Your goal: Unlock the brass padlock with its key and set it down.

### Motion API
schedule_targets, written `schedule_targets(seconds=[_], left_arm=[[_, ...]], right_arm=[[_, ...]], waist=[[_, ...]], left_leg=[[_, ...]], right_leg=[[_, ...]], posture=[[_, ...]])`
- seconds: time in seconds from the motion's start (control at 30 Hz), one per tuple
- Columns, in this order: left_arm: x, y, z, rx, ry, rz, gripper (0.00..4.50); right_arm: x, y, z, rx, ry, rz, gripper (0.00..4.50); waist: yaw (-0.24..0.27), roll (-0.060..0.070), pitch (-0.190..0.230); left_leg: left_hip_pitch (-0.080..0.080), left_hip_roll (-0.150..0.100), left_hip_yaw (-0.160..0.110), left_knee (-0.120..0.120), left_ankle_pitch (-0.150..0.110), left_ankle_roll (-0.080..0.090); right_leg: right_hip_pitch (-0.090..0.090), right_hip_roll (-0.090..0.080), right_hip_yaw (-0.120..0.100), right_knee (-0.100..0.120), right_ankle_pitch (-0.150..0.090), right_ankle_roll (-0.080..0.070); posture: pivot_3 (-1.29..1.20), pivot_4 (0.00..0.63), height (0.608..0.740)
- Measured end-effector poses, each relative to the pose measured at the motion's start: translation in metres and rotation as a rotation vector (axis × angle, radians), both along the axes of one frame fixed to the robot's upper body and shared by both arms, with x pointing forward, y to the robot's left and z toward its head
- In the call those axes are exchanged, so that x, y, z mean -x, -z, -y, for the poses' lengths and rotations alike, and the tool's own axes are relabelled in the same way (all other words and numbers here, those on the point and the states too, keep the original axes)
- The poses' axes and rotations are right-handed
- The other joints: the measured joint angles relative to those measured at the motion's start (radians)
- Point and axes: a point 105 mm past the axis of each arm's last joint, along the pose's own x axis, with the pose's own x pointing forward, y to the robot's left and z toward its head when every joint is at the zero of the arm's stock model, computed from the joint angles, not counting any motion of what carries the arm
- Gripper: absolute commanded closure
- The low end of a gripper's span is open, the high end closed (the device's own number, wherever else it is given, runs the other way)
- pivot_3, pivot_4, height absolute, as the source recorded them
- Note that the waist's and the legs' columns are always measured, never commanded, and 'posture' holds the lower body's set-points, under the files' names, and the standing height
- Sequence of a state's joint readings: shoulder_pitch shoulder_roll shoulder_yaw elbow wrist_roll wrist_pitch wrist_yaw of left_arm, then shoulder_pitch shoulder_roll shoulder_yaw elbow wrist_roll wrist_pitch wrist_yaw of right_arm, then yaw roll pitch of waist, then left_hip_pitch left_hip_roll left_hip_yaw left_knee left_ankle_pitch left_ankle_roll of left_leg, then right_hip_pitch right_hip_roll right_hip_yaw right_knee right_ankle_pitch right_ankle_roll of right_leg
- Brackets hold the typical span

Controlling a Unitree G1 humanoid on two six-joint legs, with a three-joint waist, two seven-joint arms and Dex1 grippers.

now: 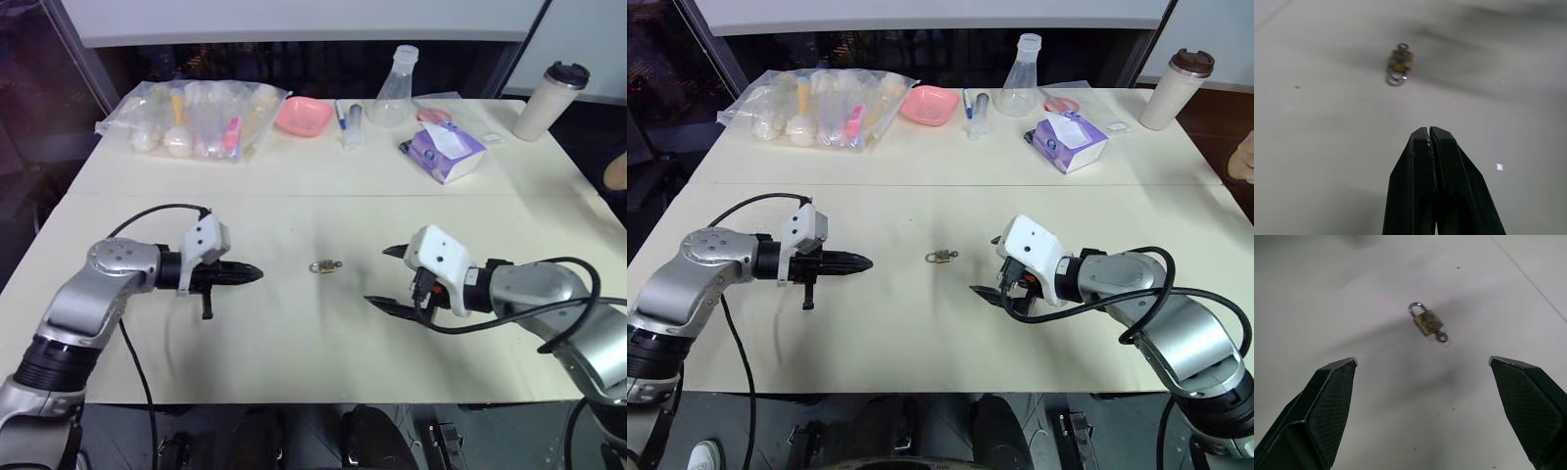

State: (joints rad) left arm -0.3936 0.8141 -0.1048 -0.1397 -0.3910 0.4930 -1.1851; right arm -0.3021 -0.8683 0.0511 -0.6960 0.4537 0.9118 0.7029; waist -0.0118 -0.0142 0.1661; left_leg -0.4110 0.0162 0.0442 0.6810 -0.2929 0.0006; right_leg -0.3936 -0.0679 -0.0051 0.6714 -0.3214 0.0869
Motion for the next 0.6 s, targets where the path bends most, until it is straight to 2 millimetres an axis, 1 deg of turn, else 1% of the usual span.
schedule_targets(seconds=[0.13,0.27,0.37,0.4,0.43,0.47,0.5,0.6], left_arm=[[-0.001,0.003,0.01,0.031,0.01,0.011,4.5],[-0.006,0.01,0.019,0.045,-0.001,0.019,4.5],[-0.009,0.016,0.028,0.058,0.005,0.018,3.7],[-0.011,0.018,0.035,0.064,0.018,0.023,3.18],[-0.012,0.02,0.041,0.071,0.032,0.028,2.76],[-0.014,0.022,0.046,0.071,0.041,0.036,2.5],[-0.018,0.024,0.052,0.076,0.048,0.044,1.94],[-0.029,0.031,0.068,0.097,0.064,0.039,0.74]], right_arm=[[-0.003,-0.004,0.0,-0.001,0.019,0.027,0.01],[-0.005,-0.002,0.003,0.007,0.041,0.037,0.01],[-0.004,0.0,0.003,0.009,0.046,0.031,0.0],[-0.004,-0.001,0.004,0.01,0.05,0.033,0.0],[-0.004,-0.001,0.004,0.01,0.052,0.034,0.0],[-0.004,-0.001,0.004,0.011,0.055,0.035,0.0],[-0.004,-0.001,0.004,0.012,0.06,0.036,0.0],[-0.003,-0.002,0.006,0.015,0.075,0.045,0.0]], waist=[[0.002,0.0,0.0],[0.001,0.0,0.0],[0.001,0.0,0.0],[0.004,0.0,0.0],[0.004,0.0,0.0],[0.004,0.0,0.0],[0.005,0.0,0.0],[0.004,0.0,0.0]], left_leg=[[0.0,0.0,0.0,0.0,0.0,0.0],[0.0,0.0,0.0,0.0,0.0,0.0],[0.0,0.0,0.0,0.001,0.0,0.0],[0.0,0.0,0.0,0.001,0.0,0.0],[0.0,0.0,0.0,0.001,0.0,0.0],[0.0,0.0,0.0,0.002,0.0,0.0],[0.0,0.0,0.0,0.002,0.0,0.001],[0.0,0.0,0.0,0.002,0.0,0.001]], right_leg=[[0.0,0.0,0.0,0.0,0.0,0.0],[0.0,0.0,0.0,0.0,0.0,0.0],[0.001,0.001,0.0,0.0,0.0,0.0],[0.001,0.001,0.0,0.0,0.0,0.0],[0.001,0.001,0.0,0.0,0.0,0.0],[0.001,0.001,0.0,0.0,0.0,0.0],[0.001,0.001,0.0,0.0,0.0,0.0],[0.001,0.002,-0.001,0.001,0.0,0.001]], posture=[[0.0,0.15,0.715],[0.0,0.15,0.715],[0.0,0.15,0.715],[0.0,0.15,0.715],[0.0,0.15,0.715],[0.0,0.15,0.715],[0.0,0.15,0.715],[0.0,0.15,0.715]])
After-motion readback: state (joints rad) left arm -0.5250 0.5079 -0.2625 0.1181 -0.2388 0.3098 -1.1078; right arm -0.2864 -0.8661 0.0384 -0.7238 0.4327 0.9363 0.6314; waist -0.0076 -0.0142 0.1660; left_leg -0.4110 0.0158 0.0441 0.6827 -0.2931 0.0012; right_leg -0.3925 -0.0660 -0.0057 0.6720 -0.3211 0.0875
